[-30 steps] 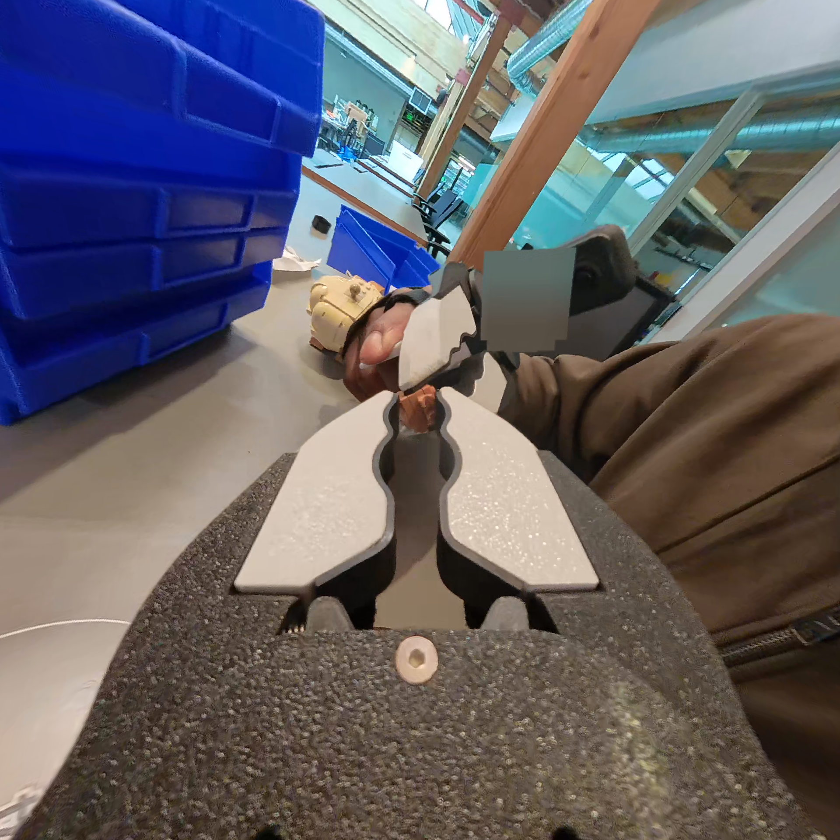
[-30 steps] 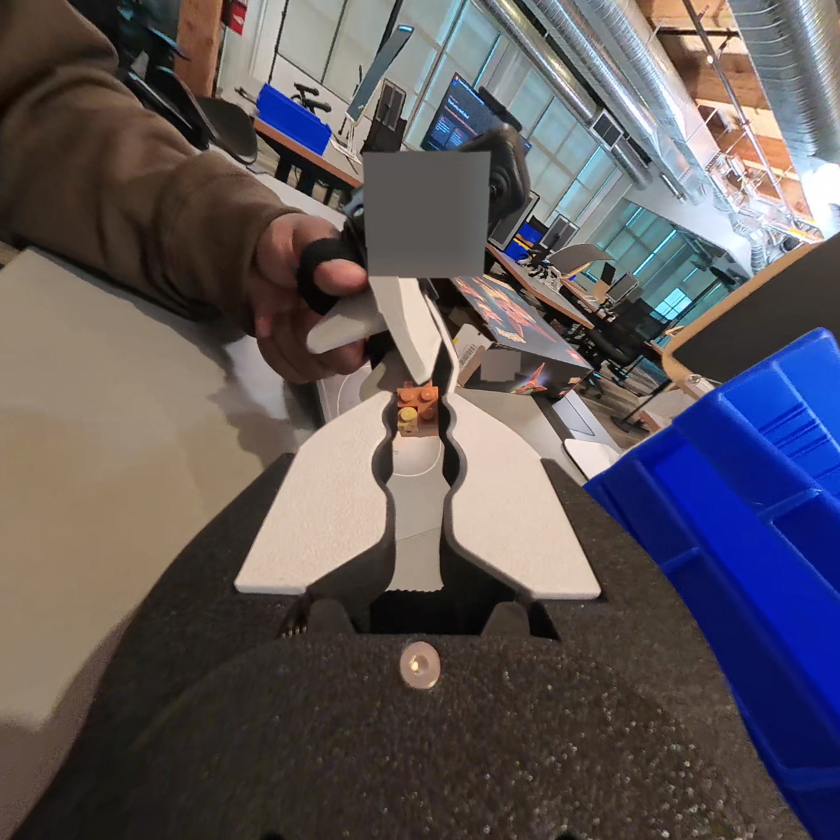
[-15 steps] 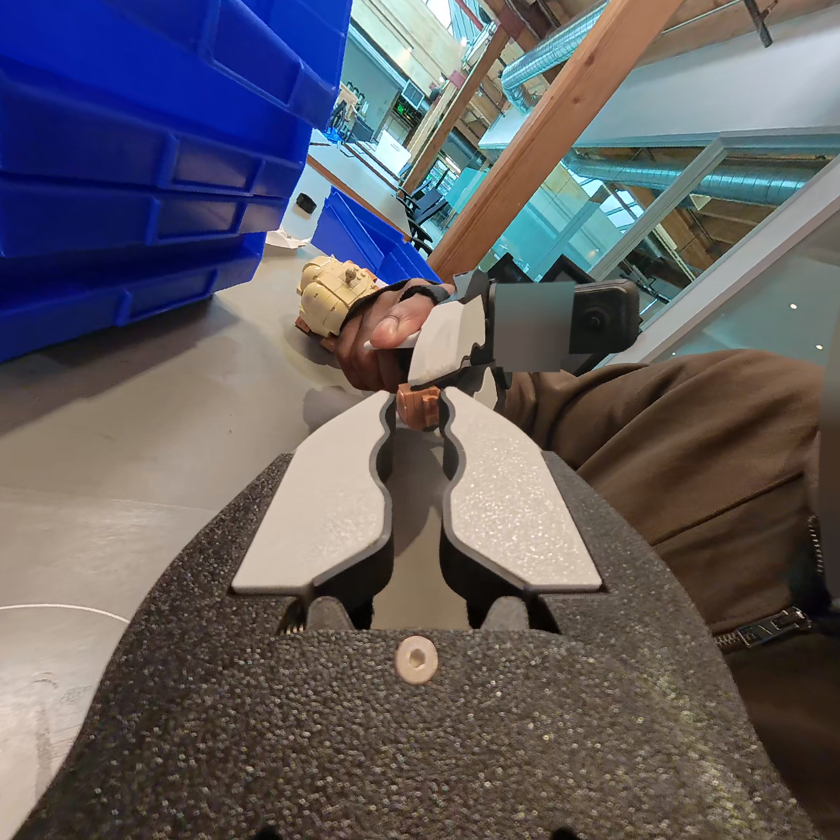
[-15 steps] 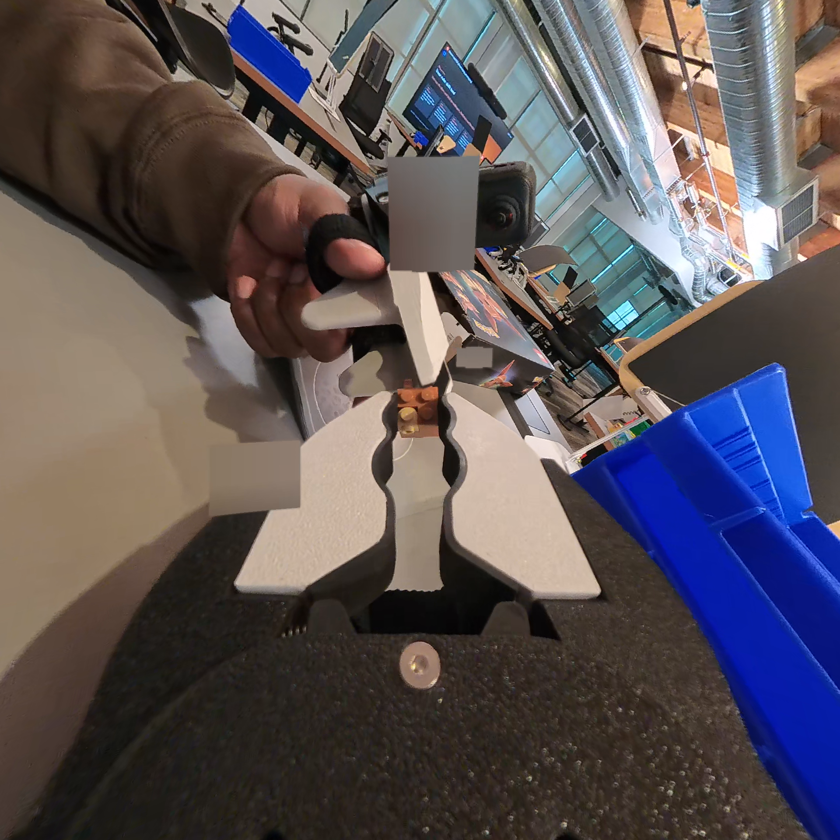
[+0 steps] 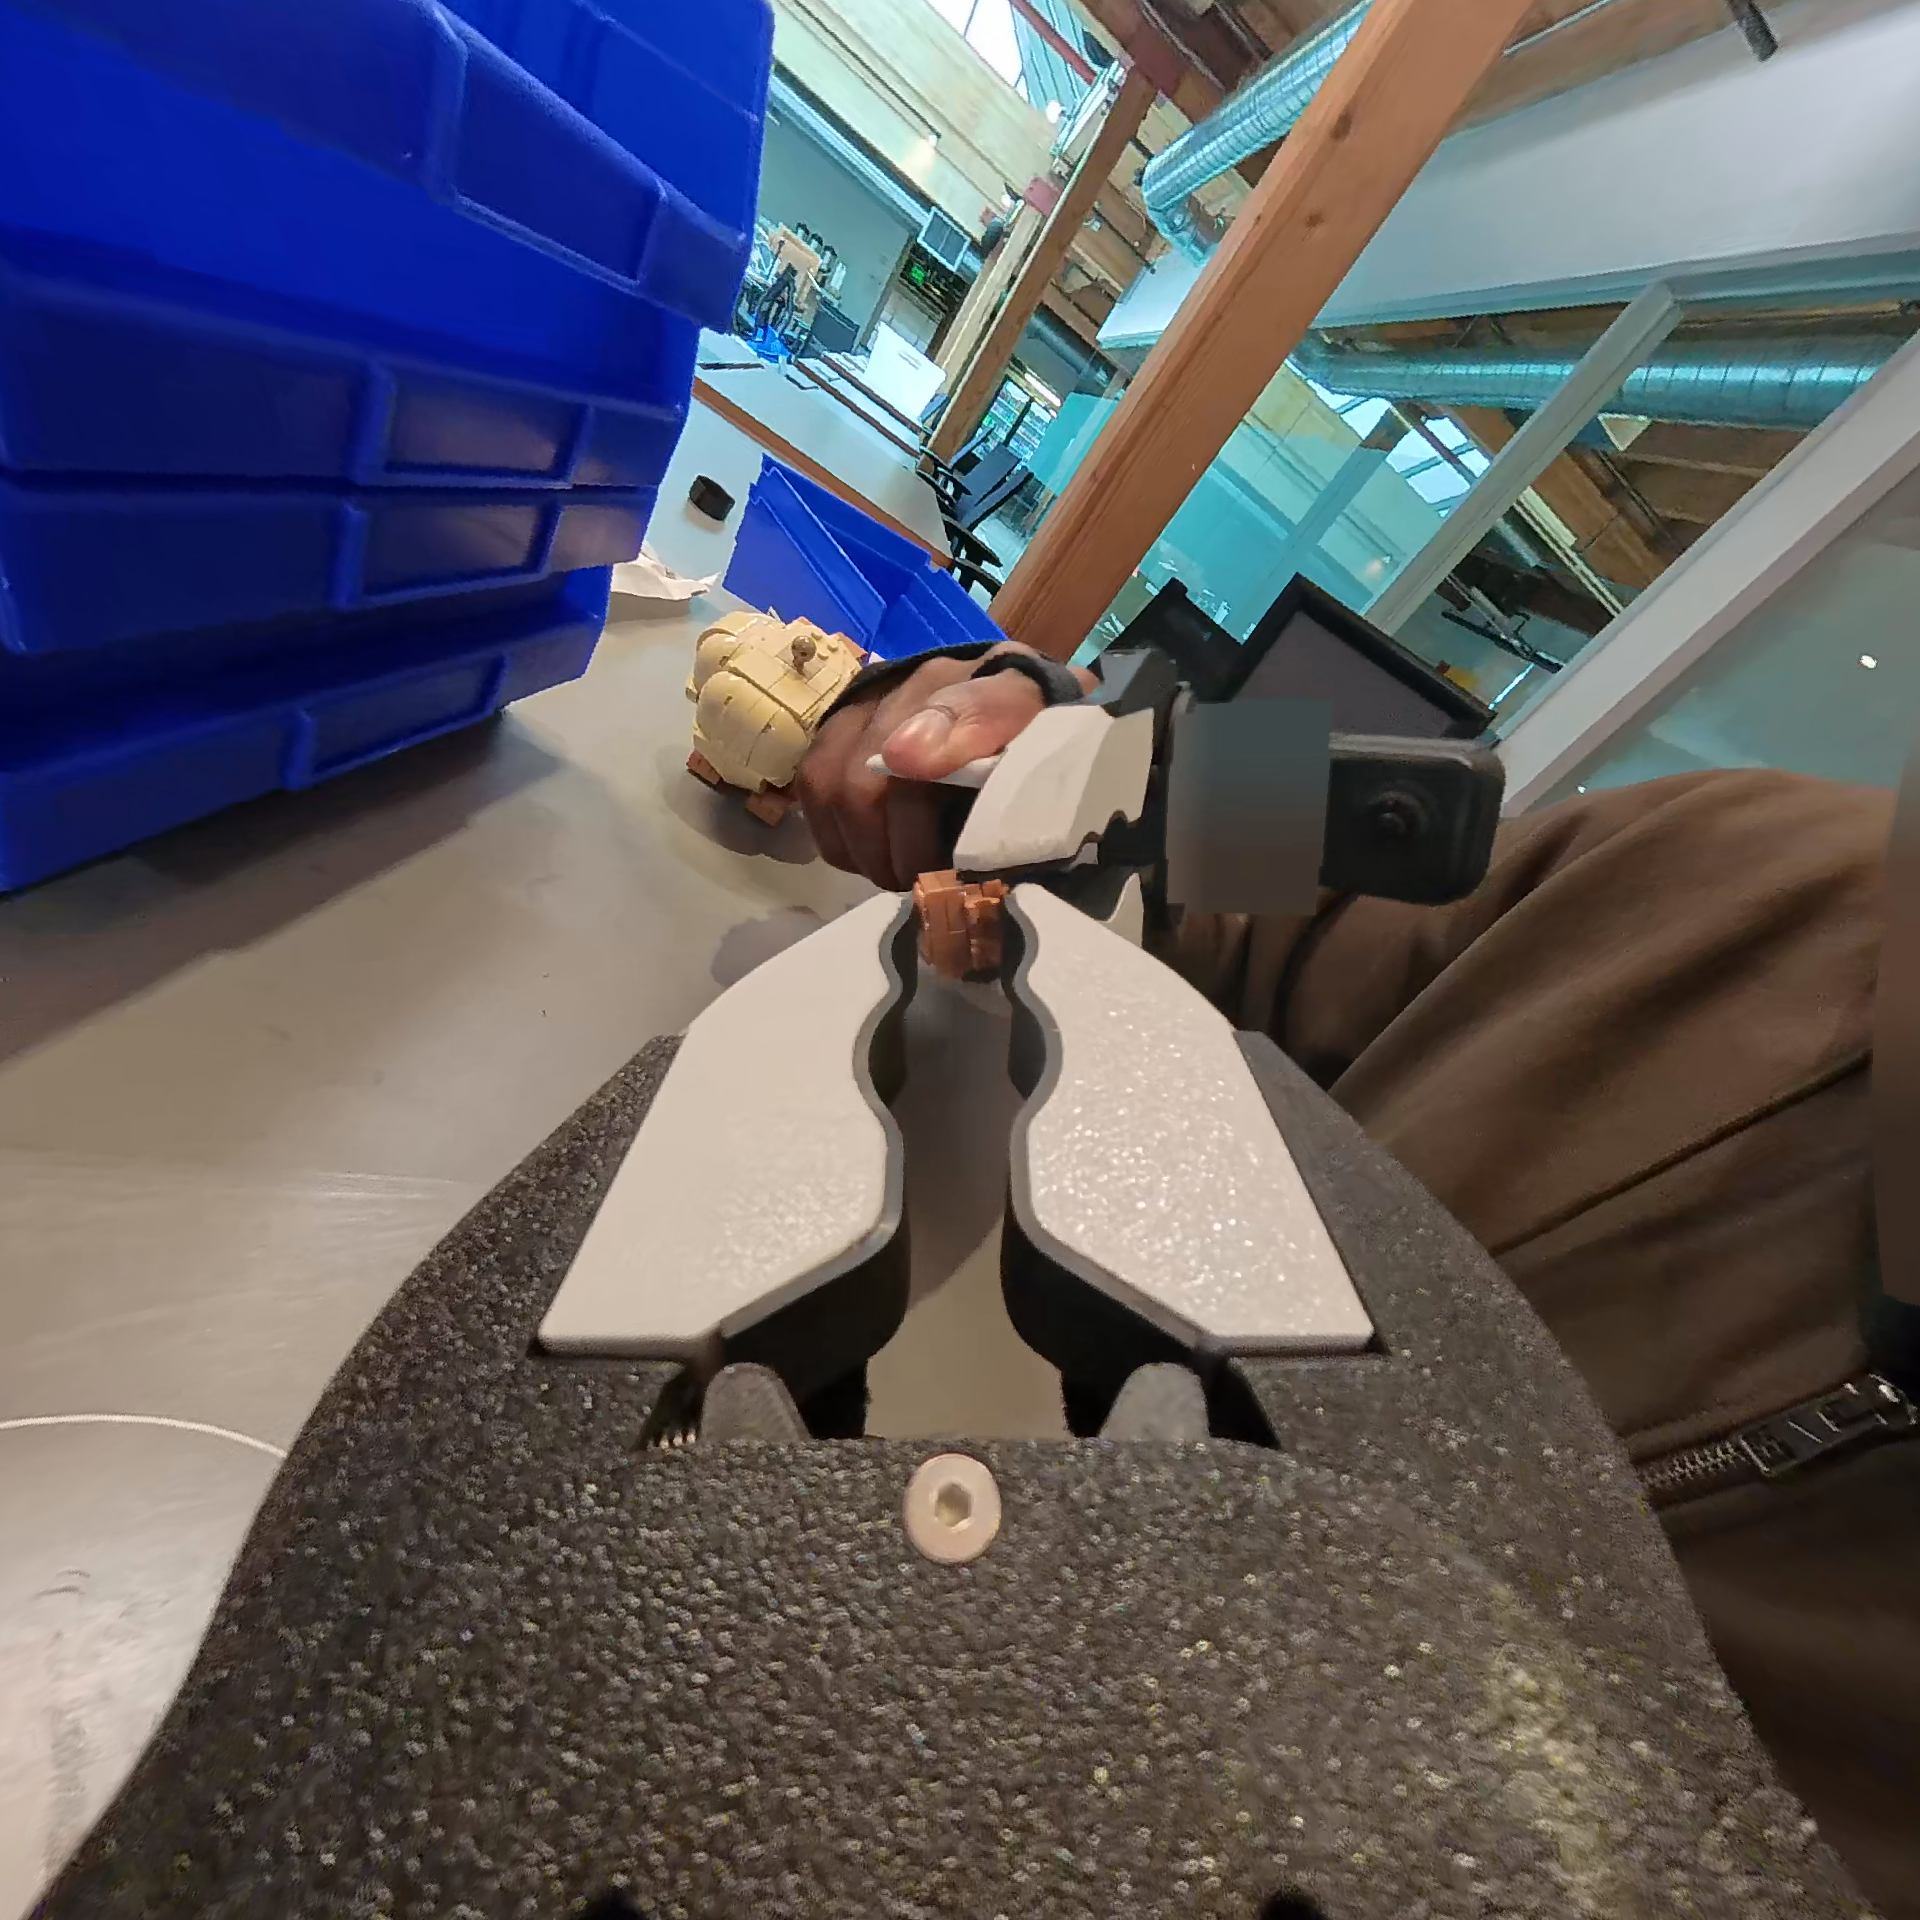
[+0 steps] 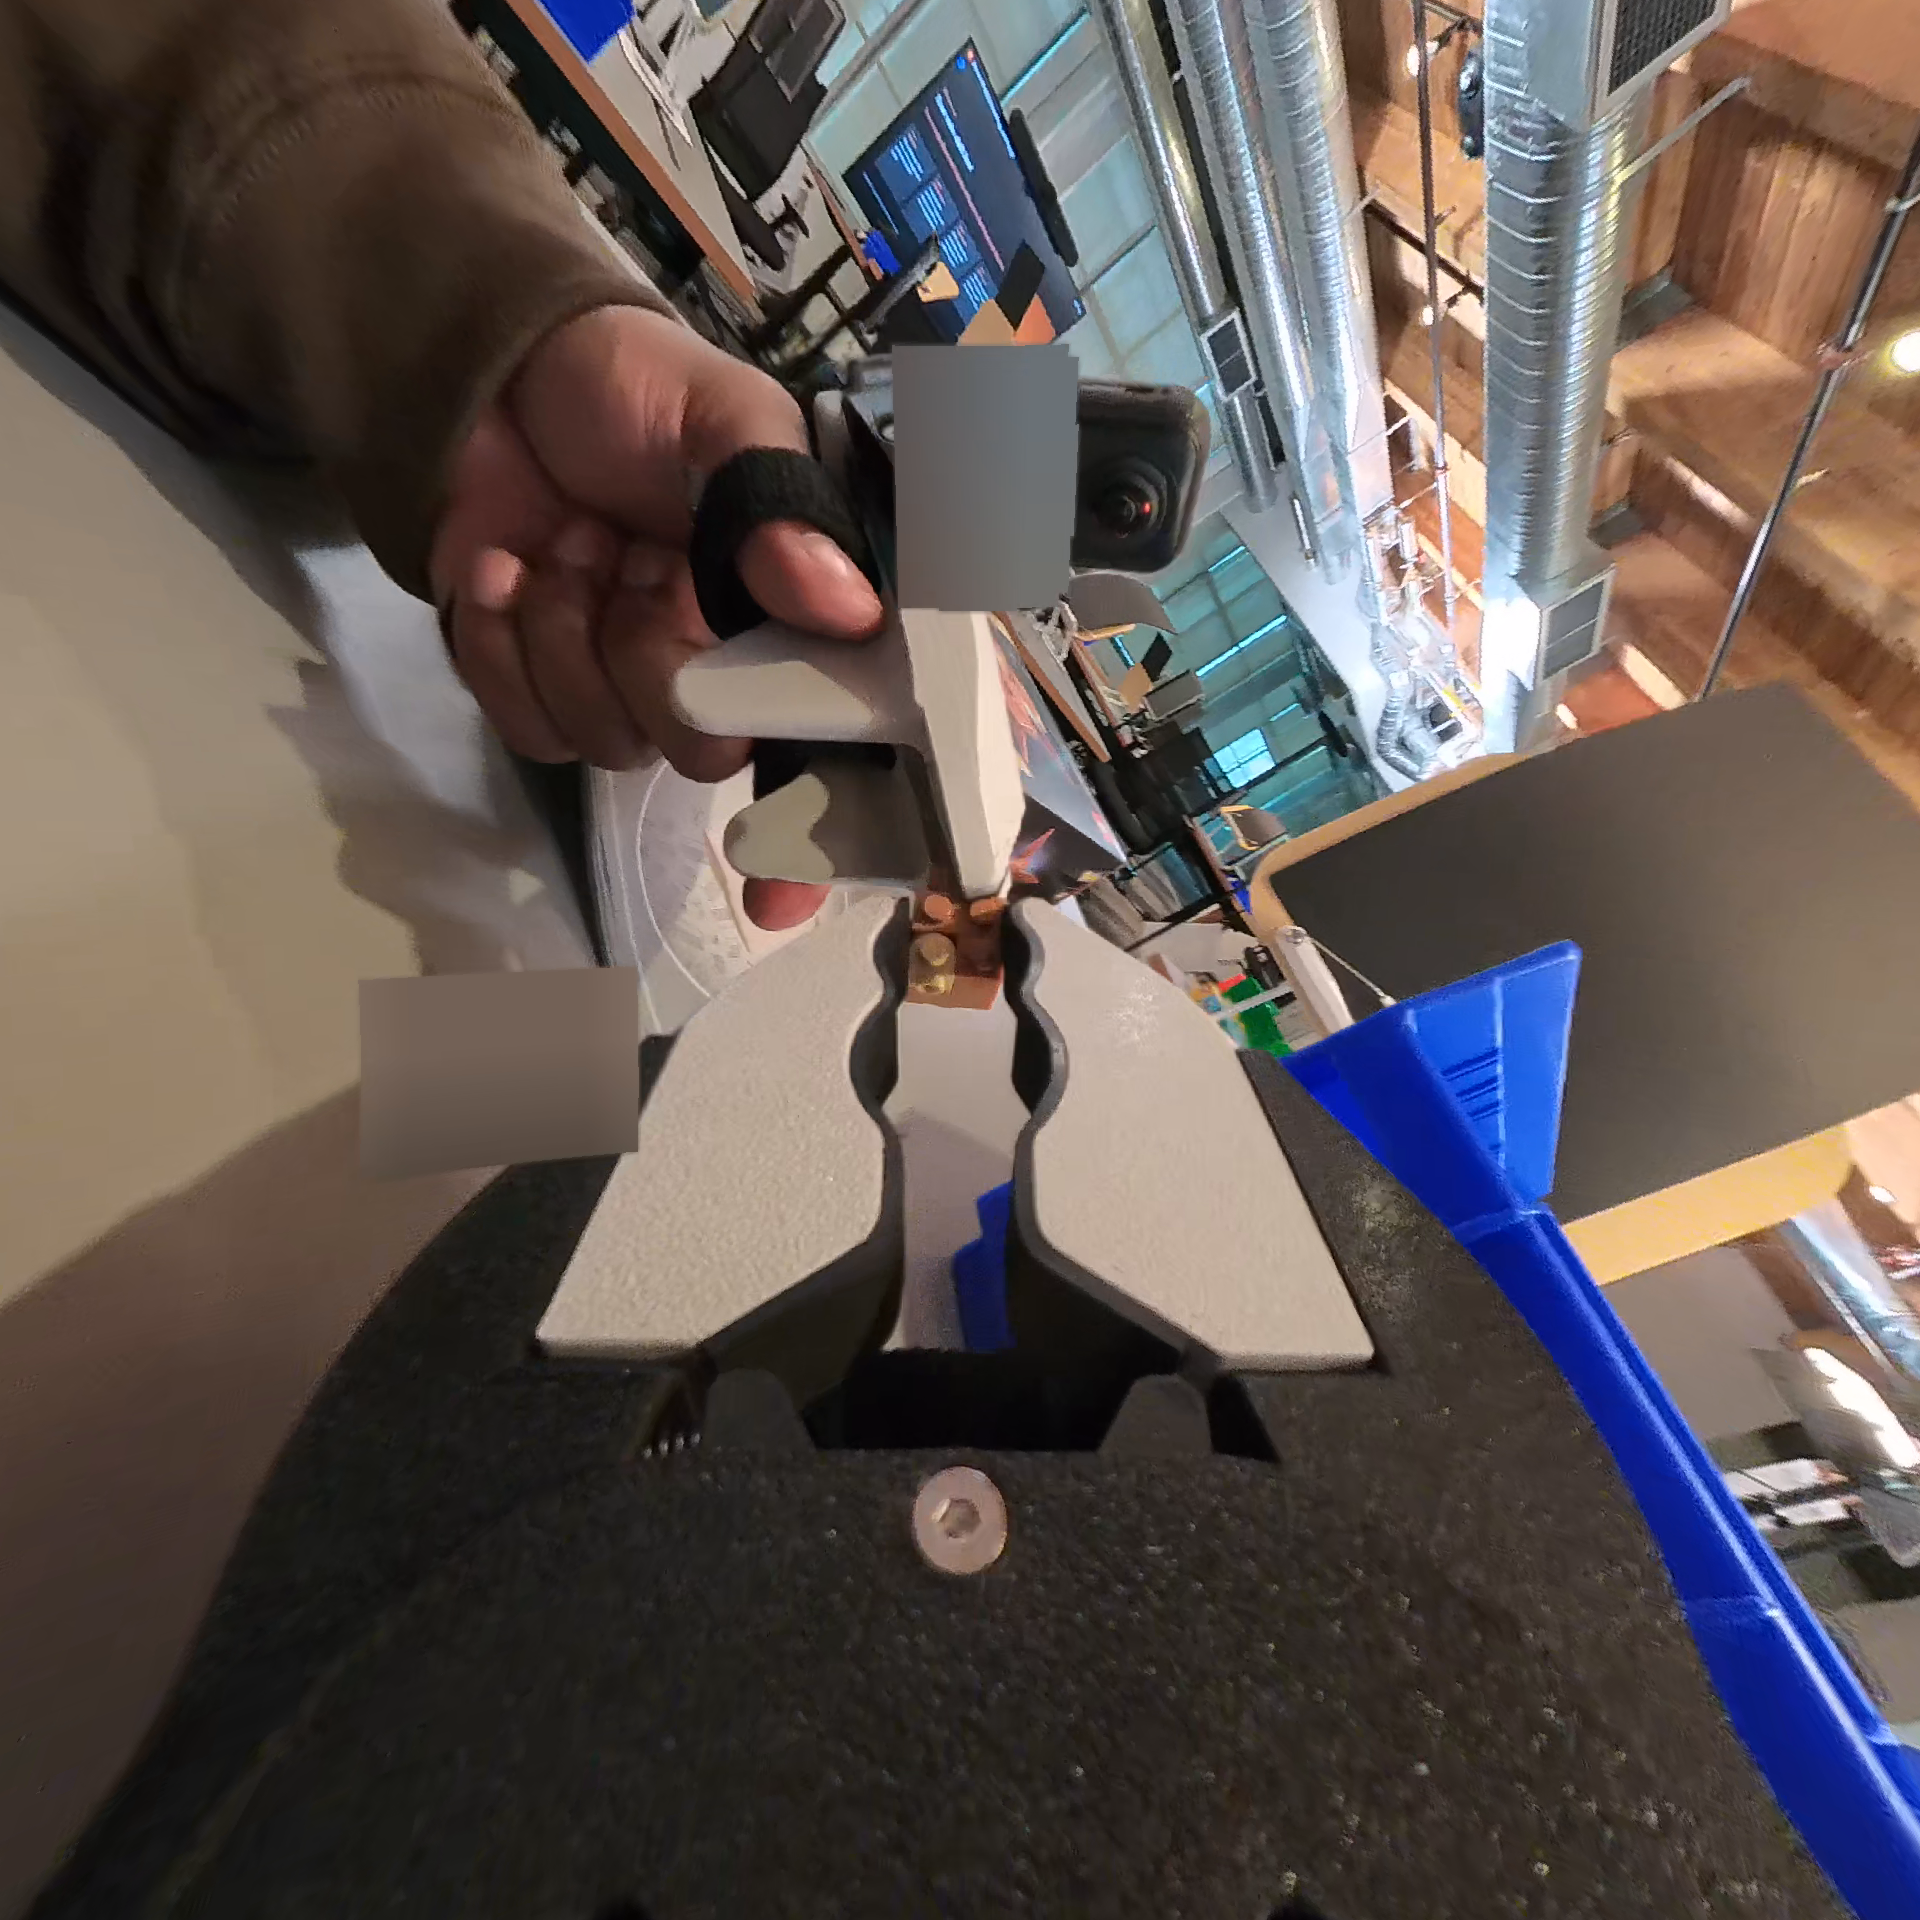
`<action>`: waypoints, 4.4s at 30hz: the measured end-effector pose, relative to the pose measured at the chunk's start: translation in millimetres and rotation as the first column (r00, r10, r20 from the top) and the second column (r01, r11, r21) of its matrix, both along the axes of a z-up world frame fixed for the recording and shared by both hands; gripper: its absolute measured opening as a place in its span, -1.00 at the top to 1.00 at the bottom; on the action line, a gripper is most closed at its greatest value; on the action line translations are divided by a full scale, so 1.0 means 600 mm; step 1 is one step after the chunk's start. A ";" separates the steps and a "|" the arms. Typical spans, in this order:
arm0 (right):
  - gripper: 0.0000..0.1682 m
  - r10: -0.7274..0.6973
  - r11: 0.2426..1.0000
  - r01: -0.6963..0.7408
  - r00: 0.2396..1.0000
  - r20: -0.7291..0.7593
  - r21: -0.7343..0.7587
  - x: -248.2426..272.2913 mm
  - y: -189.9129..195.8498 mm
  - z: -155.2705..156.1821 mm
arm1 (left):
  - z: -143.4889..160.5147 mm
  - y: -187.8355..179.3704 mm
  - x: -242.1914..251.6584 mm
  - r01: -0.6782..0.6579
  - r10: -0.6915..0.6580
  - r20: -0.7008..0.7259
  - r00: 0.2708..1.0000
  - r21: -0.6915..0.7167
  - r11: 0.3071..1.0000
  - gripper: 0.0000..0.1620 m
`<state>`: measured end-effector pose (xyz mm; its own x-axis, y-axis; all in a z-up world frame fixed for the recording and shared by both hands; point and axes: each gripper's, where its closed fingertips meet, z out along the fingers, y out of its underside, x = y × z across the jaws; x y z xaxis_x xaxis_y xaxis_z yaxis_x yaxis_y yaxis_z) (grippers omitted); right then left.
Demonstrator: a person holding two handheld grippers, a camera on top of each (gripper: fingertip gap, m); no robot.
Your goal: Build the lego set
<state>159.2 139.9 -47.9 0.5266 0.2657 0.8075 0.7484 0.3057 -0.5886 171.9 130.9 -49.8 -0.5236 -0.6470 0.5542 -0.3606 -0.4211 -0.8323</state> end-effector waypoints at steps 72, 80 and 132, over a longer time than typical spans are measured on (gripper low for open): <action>0.81 0.088 0.993 -0.101 0.976 -0.200 -0.059 -0.011 -0.008 0.010 | 0.017 -0.003 -0.005 0.025 -0.028 -0.028 0.999 -0.105 0.994 0.84; 0.81 0.073 0.997 -0.075 0.986 -0.151 -0.008 -0.011 -0.007 0.012 | 0.021 -0.003 -0.006 0.044 -0.049 -0.031 0.998 -0.154 0.987 0.76; 0.79 0.007 0.992 -0.045 0.949 -0.315 -0.114 0.027 0.004 0.026 | 0.027 0.008 0.001 -0.119 0.110 0.062 0.992 0.165 0.979 0.57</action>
